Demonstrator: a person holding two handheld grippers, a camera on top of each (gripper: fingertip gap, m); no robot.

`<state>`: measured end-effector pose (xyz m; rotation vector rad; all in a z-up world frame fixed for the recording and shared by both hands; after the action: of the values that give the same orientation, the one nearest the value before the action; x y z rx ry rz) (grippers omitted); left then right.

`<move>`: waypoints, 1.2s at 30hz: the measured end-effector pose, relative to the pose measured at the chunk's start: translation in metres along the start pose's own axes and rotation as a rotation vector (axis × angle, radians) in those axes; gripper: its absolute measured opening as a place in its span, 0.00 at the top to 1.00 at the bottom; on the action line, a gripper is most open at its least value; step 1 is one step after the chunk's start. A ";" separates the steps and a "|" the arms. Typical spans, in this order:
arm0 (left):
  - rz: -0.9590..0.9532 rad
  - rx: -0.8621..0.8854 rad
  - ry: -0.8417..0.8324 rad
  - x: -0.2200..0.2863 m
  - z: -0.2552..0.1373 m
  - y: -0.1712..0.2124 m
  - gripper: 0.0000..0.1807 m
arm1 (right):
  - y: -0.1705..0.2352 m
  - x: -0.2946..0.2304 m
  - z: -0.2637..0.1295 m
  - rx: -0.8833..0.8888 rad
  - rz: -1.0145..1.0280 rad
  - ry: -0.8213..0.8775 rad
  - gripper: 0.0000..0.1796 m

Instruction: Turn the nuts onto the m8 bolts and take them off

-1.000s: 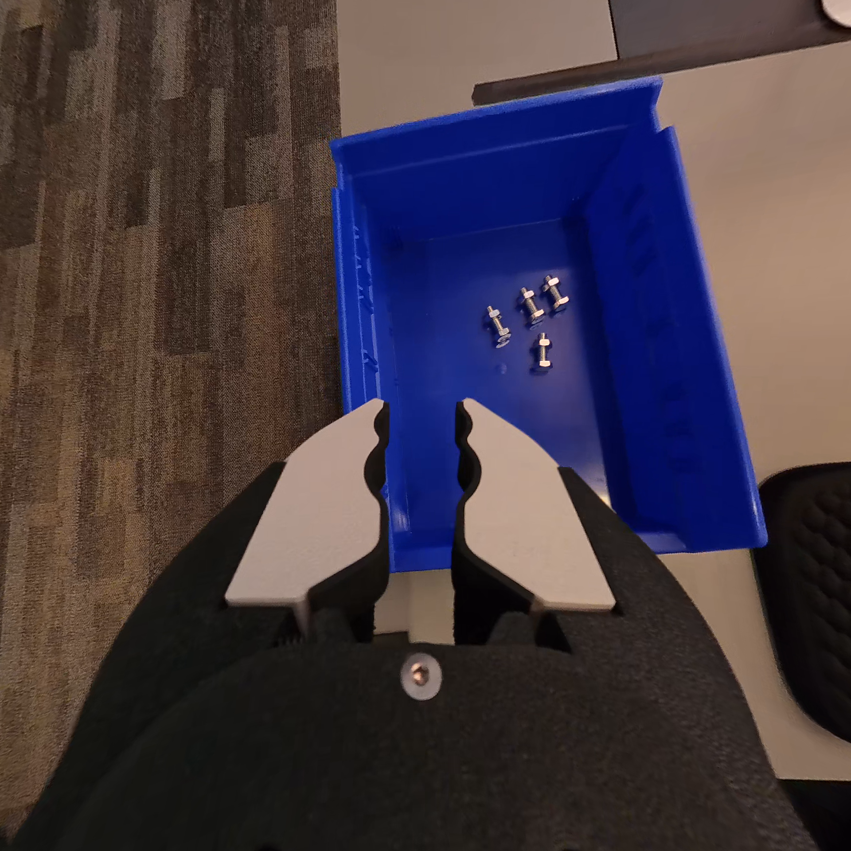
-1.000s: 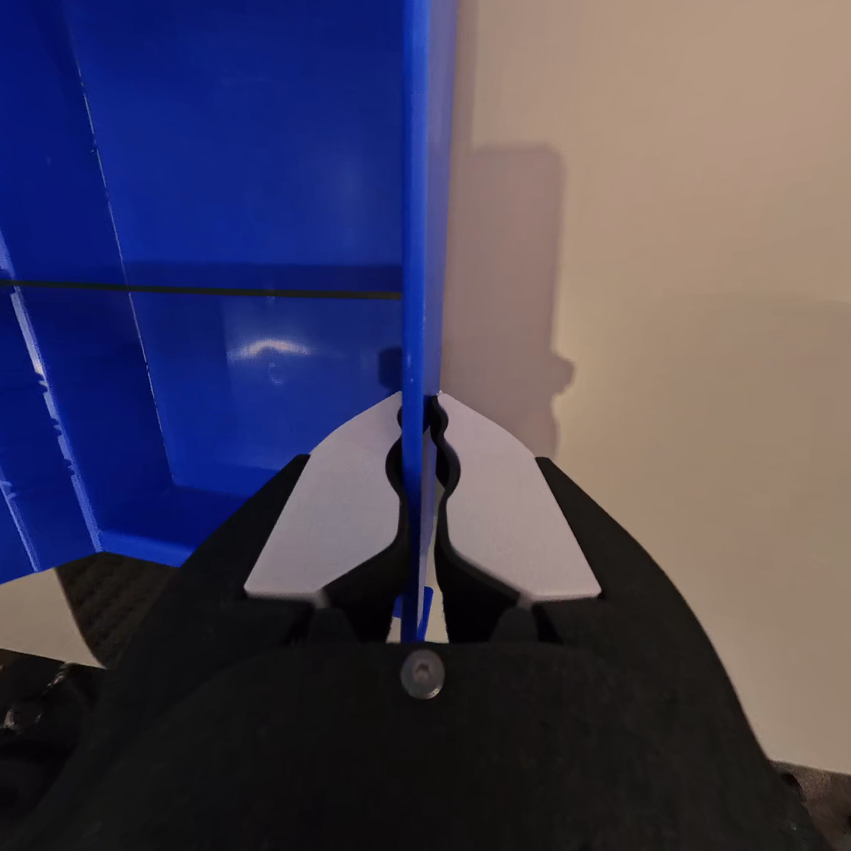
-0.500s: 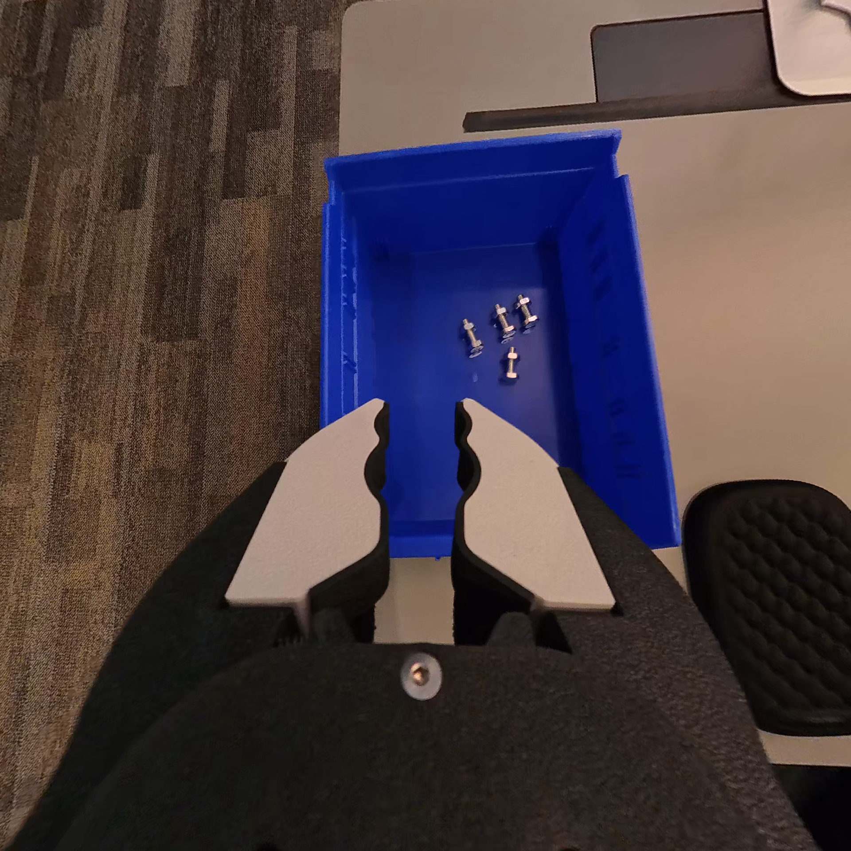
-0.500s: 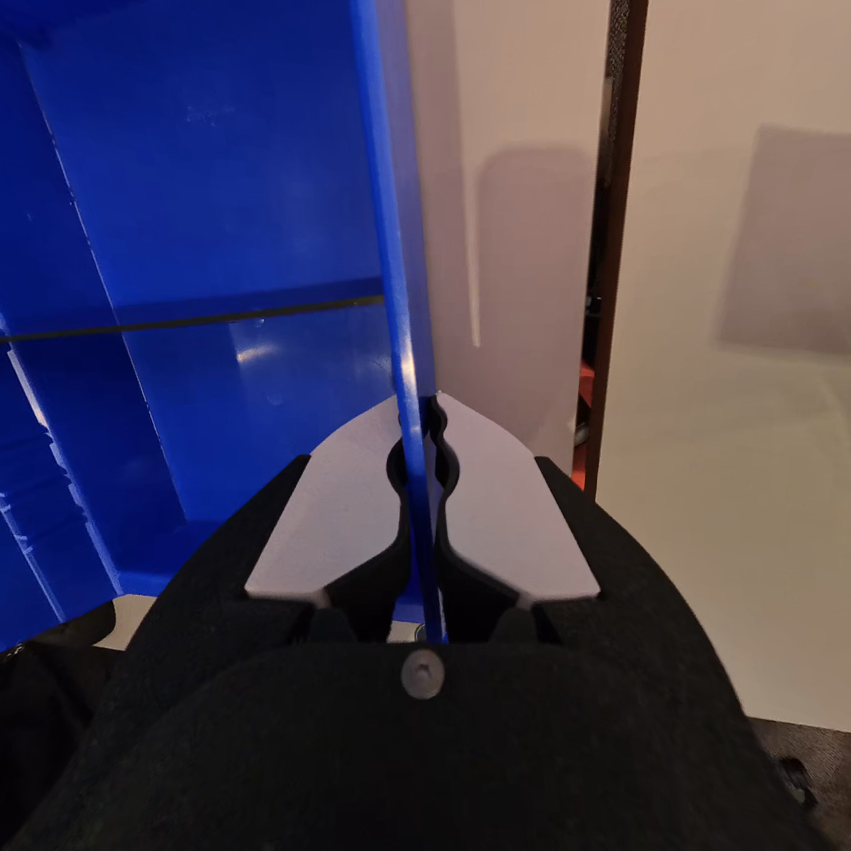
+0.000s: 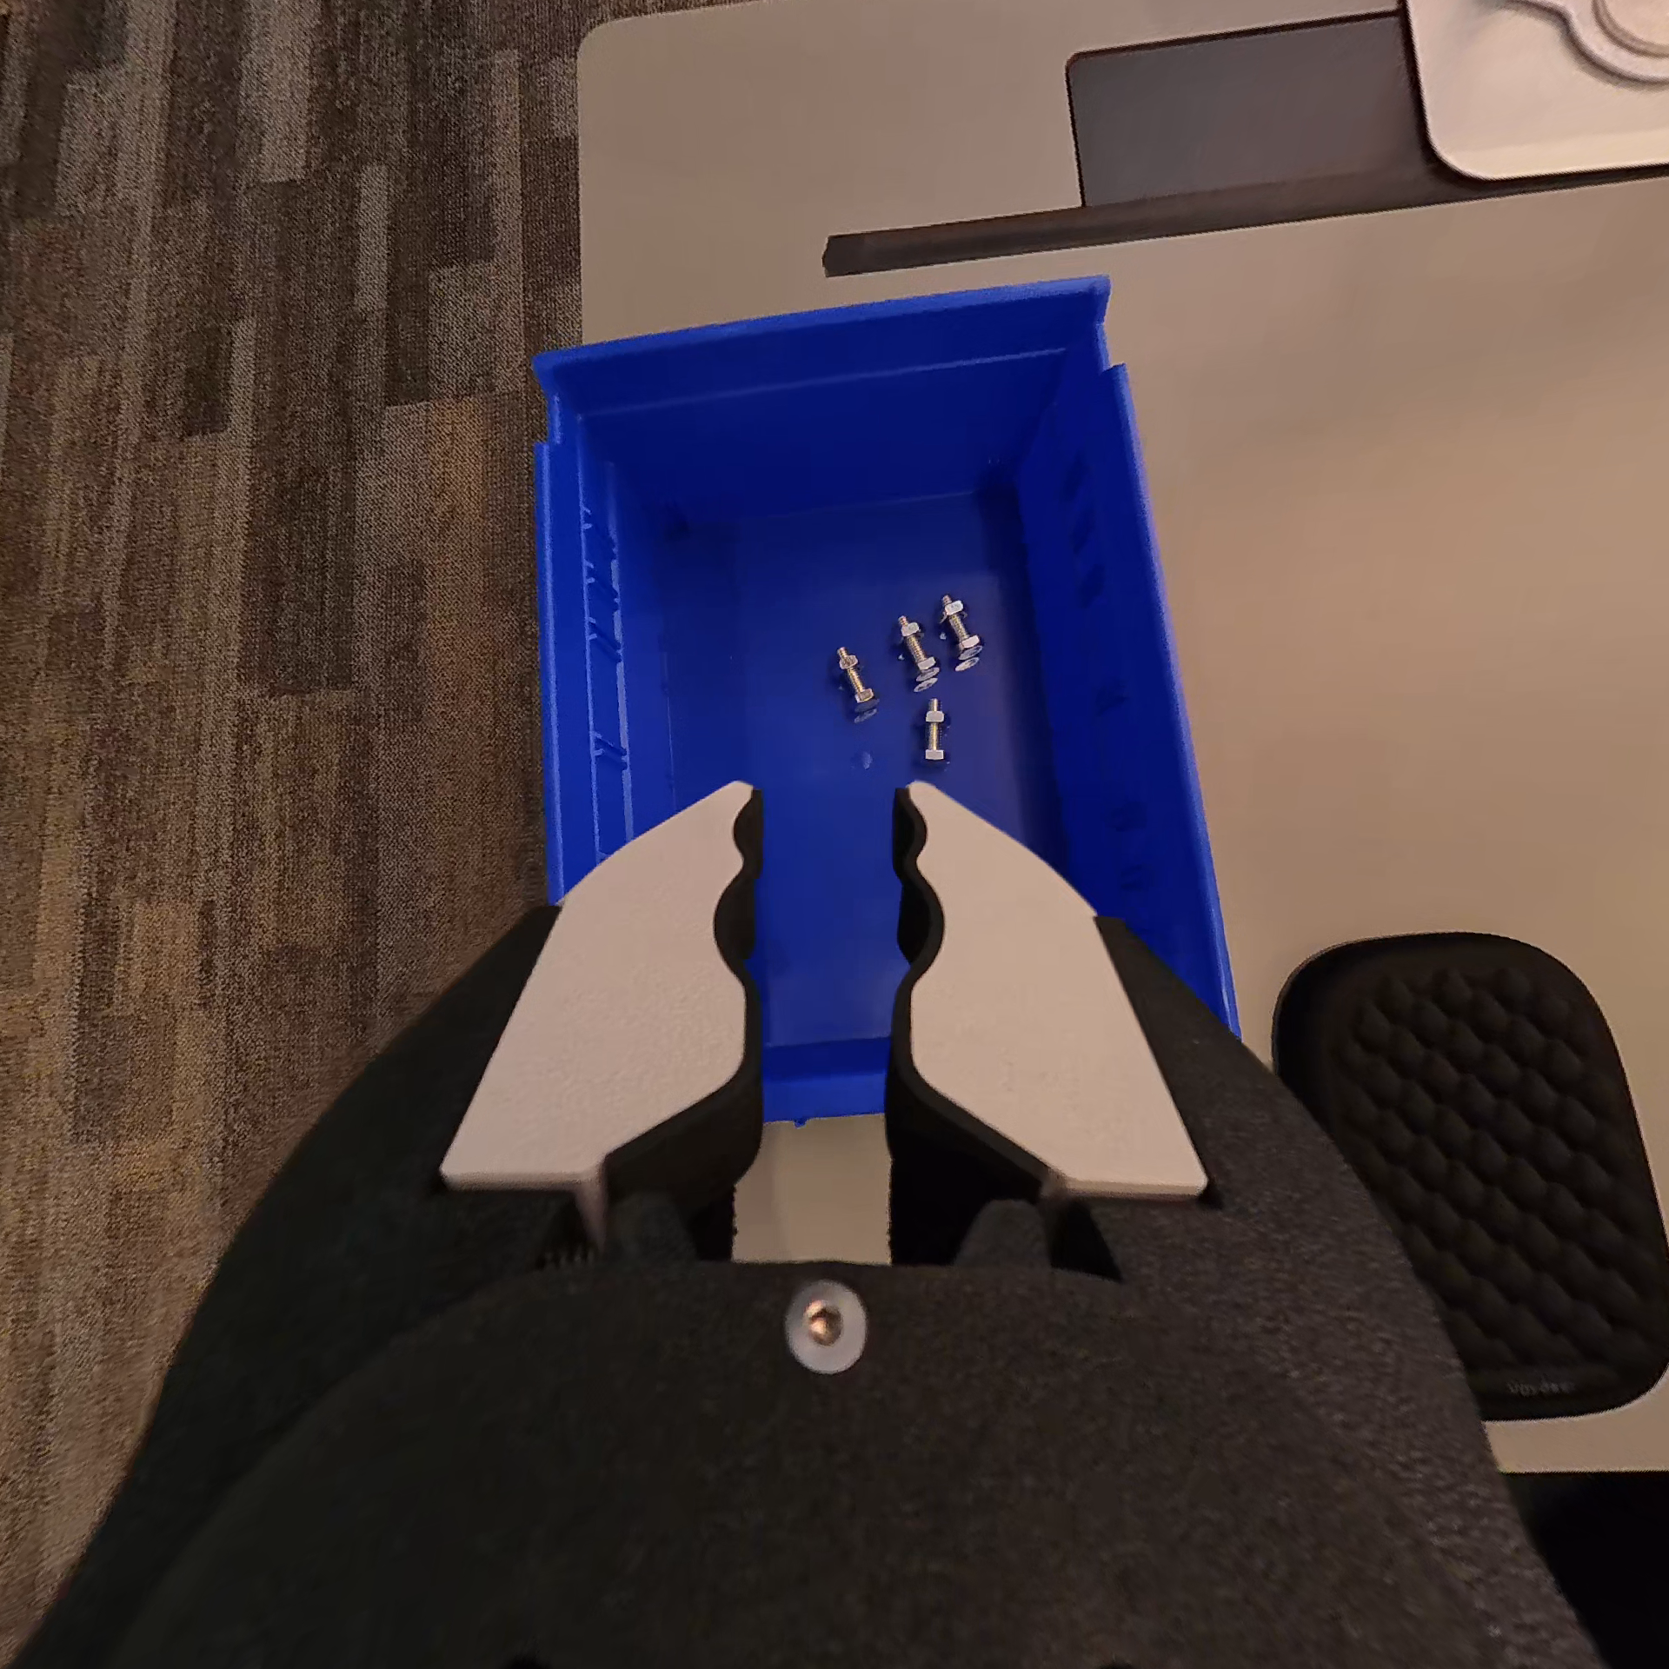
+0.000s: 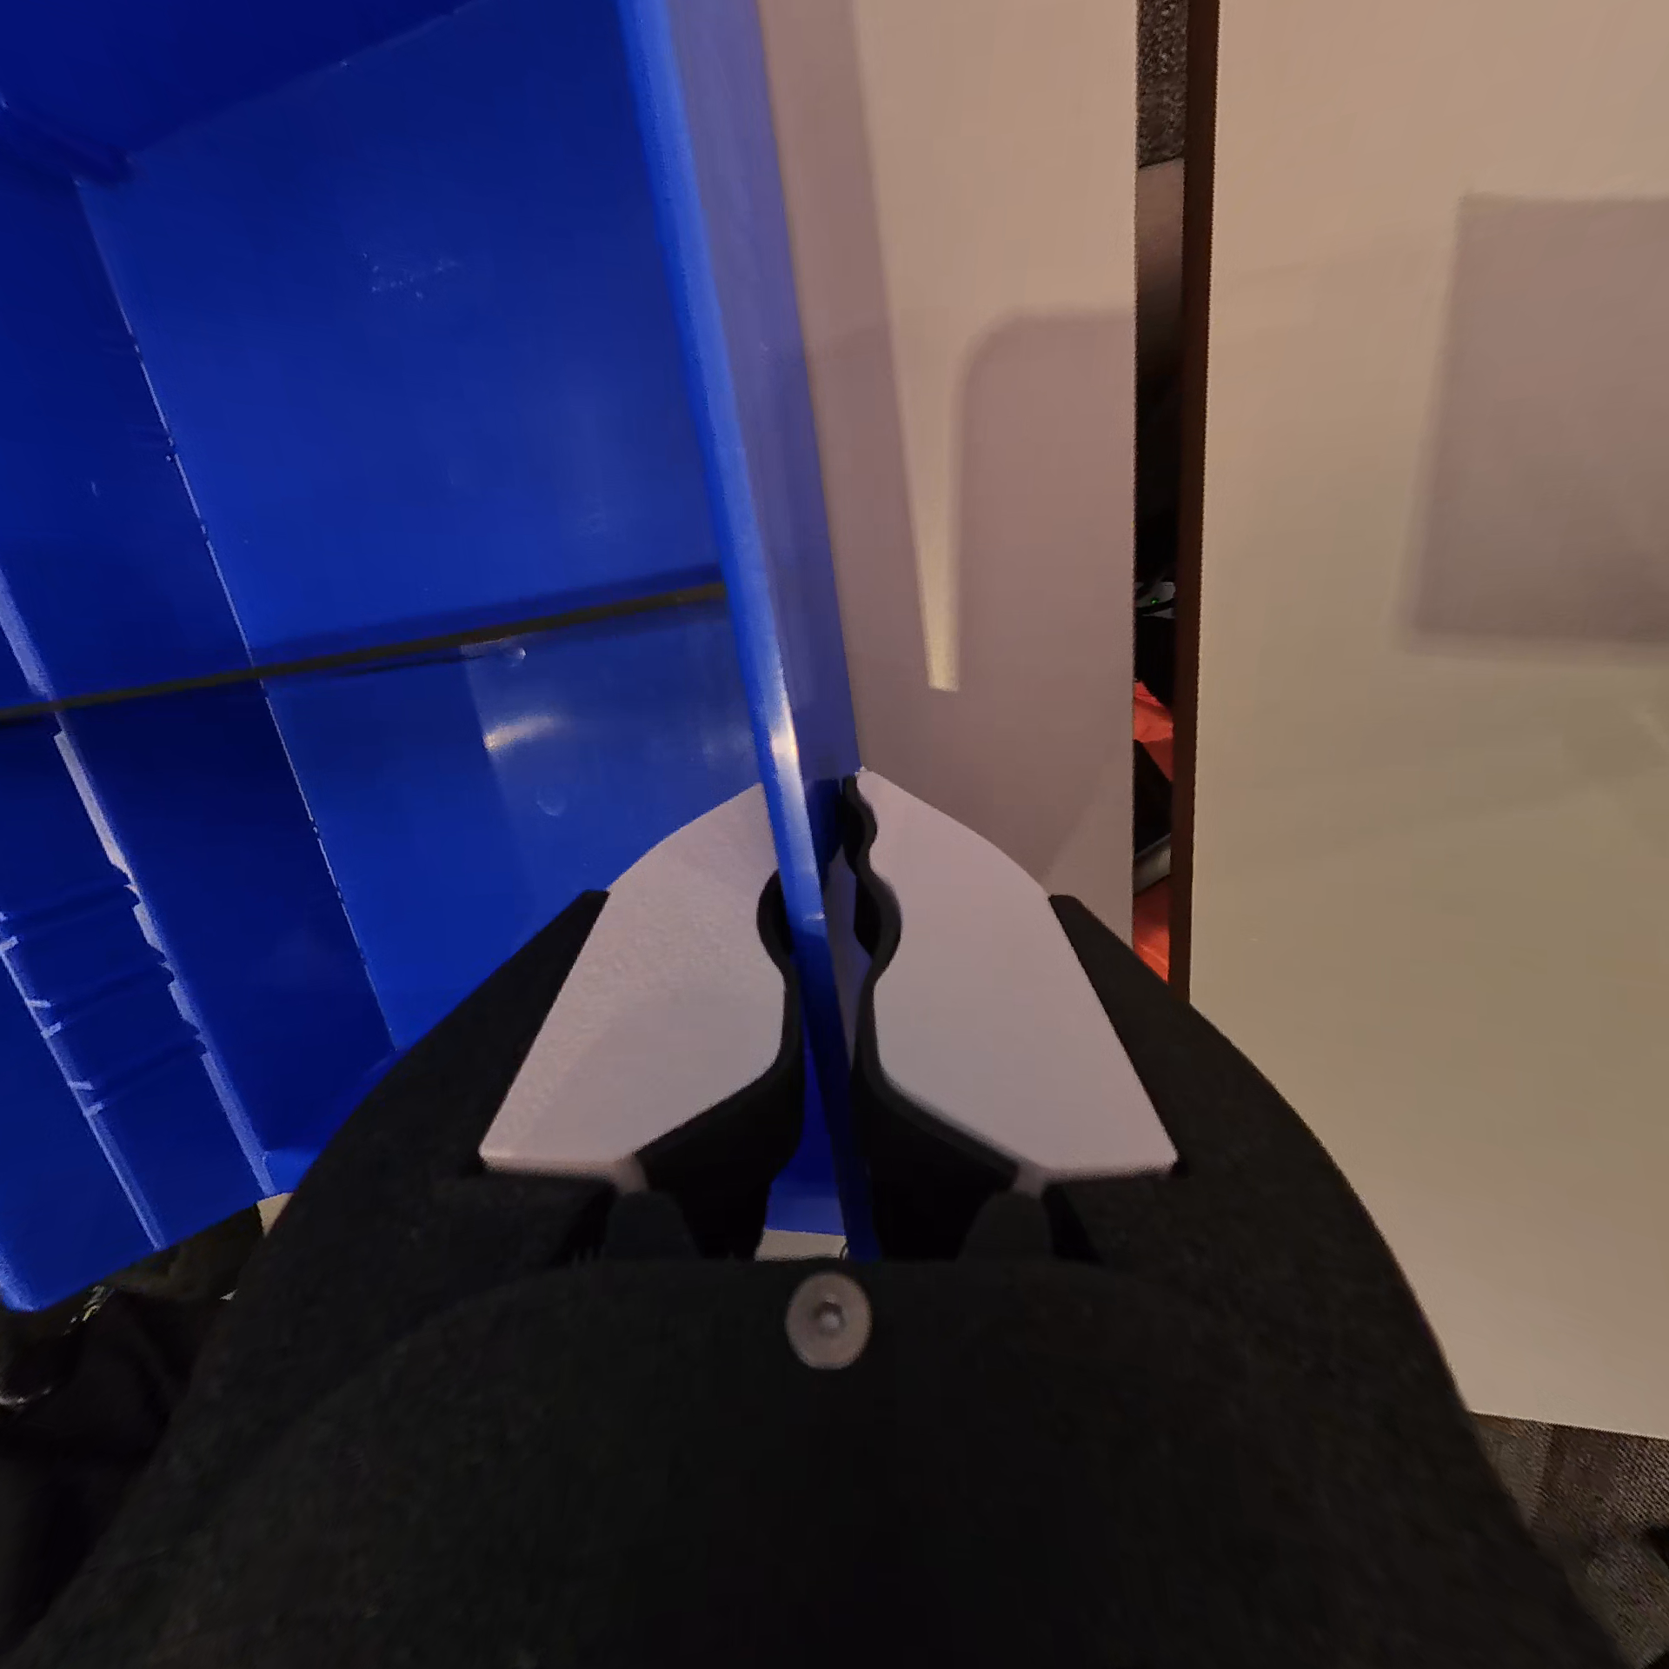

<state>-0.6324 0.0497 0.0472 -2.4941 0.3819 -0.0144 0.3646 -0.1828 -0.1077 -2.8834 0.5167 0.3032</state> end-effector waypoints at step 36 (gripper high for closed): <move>-0.329 -0.443 0.099 0.009 0.183 0.025 0.80 | -0.035 -0.305 -0.132 0.485 -0.762 0.307 0.84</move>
<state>-0.6128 0.1330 -0.1168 -2.9769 0.0052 -0.2073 0.1194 -0.0831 0.0960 -2.4155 -0.4292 -0.3394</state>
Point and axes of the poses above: each gripper's, where its closed fingertips meet, z out along the fingers, y out of its underside, x = y × z across the jaws, the point moved 2 cm from there along -z, back along the fingers, and after that the axes turned 6 degrees about -x, right-handed, at the moved point
